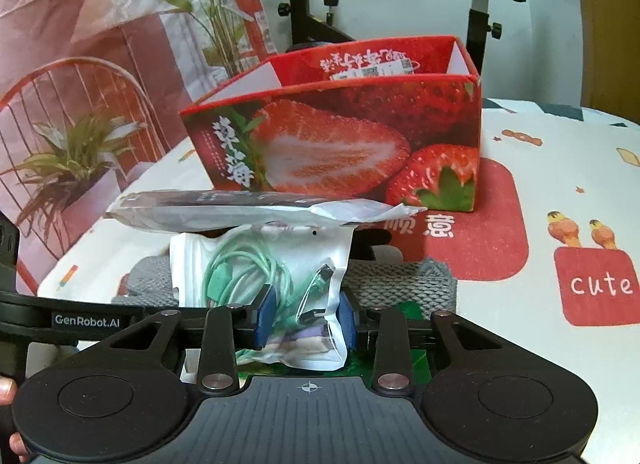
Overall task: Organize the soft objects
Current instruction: 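Lift the cable bag with both grippers and carry it over the red box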
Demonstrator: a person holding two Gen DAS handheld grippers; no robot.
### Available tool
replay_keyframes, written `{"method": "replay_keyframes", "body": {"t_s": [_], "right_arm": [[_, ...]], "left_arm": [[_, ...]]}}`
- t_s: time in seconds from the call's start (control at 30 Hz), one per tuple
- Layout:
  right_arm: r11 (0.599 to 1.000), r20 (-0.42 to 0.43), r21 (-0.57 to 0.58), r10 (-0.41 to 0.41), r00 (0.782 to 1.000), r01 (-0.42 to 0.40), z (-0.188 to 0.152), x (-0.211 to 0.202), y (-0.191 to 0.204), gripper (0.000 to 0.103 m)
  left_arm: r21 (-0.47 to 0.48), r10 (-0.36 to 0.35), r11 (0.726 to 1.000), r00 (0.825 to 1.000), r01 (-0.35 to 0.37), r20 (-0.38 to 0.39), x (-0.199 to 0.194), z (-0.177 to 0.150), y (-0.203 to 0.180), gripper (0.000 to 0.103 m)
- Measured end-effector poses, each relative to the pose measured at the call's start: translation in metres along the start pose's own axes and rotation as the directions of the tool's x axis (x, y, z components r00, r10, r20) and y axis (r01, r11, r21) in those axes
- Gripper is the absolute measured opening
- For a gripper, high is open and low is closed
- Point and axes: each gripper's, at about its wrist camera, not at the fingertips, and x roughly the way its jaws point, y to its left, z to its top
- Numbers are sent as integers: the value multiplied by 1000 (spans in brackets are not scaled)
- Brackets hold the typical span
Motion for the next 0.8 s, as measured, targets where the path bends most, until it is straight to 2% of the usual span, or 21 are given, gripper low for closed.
{"method": "replay_keyframes", "body": {"t_s": [0.2,0.5,0.8], "right_arm": [[1000,18,-4,16,1000,-16,-1,-14,11,30],[999,106,-36,23,994,-19,5,-42,25,31],[996,136,-86,9,991,3,5,-51,35,31]], "left_arm": [[27,15,1000,1000,-15,22,-16,0,-9,24],[74,8,997,993,-17,118,-44,3,-22,24],[87,2,996,990,-15,144,-55,1,-24,24]]}}
